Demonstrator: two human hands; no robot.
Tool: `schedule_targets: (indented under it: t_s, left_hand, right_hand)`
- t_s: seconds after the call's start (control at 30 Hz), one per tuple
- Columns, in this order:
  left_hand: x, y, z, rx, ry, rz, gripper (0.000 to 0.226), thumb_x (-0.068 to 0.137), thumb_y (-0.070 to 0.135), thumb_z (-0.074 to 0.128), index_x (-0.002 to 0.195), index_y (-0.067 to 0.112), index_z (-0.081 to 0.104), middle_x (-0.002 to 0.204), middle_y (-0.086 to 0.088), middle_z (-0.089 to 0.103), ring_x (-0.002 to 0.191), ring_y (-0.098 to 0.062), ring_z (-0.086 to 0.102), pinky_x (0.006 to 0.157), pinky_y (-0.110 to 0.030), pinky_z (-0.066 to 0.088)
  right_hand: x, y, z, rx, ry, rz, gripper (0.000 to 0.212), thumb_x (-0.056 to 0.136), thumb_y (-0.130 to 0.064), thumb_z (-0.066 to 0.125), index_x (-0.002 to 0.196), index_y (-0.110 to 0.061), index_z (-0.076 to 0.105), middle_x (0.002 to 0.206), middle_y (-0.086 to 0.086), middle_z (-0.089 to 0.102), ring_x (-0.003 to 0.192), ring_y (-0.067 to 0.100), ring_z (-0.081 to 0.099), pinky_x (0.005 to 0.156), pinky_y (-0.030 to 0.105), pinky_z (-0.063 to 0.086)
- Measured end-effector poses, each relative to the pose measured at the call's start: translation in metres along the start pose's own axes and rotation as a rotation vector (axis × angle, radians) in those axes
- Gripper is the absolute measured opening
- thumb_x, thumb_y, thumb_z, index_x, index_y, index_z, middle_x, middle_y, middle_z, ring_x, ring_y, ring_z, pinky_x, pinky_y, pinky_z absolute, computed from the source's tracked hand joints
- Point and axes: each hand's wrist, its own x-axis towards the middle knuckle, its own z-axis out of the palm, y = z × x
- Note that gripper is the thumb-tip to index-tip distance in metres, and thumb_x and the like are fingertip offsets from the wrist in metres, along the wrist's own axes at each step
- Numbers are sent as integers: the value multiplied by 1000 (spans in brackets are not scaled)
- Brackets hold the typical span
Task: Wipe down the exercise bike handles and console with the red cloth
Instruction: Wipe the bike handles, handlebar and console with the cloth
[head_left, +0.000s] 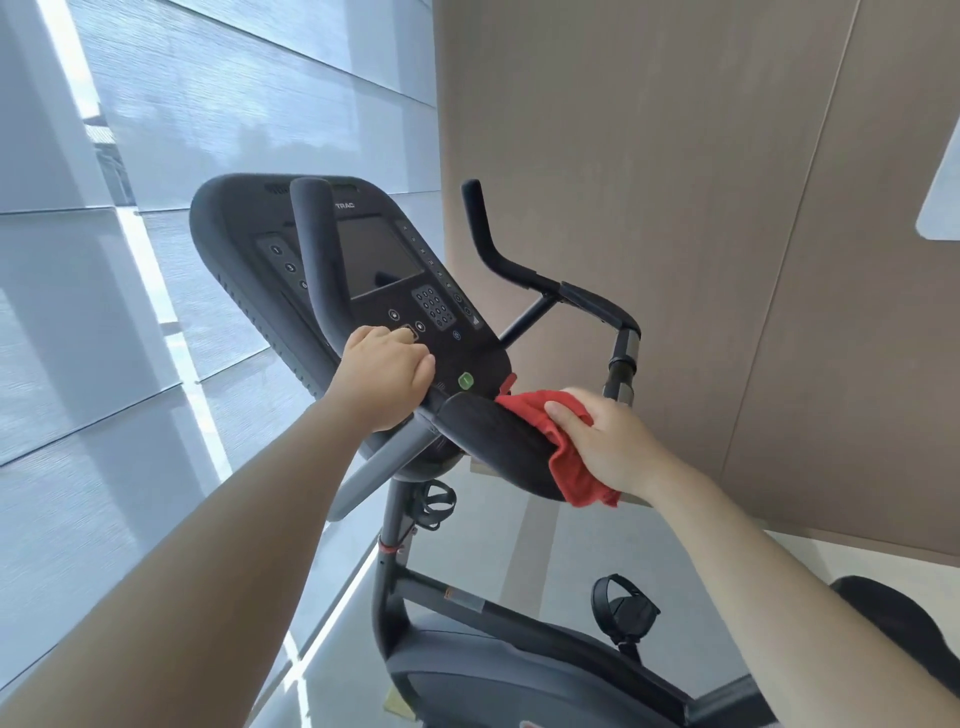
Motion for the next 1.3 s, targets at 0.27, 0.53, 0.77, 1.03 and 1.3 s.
schedule_targets:
  t_s: [0.27,0.53,0.77,1.03,1.3]
  left_hand:
    - [2,2,5,46,36,-56,47,80,34,5,54,17,41,63,1,40,64,-23,39,72,-31,26]
    - [1,2,5,32,35,-60,46,81,33,7,54,16,41,63,0,43,65,-23,40,73,-30,22]
    - [1,0,7,24,85,-40,44,81,32,10,51,17,38,60,0,44,61,-23,39,71,-29,20]
    - [-3,-2,0,-36,94,22,40,83,34,13,56,19,38,63,0,39,60,-26,42,70,-32,26]
    - [-2,-19,-2,-75,39,195,51,86,37,18,63,13,57,67,-8,56,63,-31,56,72,-38,41]
  right_hand:
    - [2,-18,8,-52,12,-117,34,97,-43,36,122,-28,53,118,-8,58,107,13,52,89,25,38]
    - [-17,0,19,-89,168,-243,41,94,-45,35,123,-25,54,125,-9,54,115,11,50,94,21,39]
    - [-30,-25,36,-71,195,-296,42,94,-49,32,129,-33,49,136,-14,46,124,6,43,104,30,36]
    - [-38,-35,49,-76,451,-122,34,94,-42,40,113,-21,59,112,-10,56,105,10,54,89,10,37]
    - [-18,-94,91,-247,557,-73,45,93,-48,33,125,-25,53,127,-6,52,116,12,48,101,27,36]
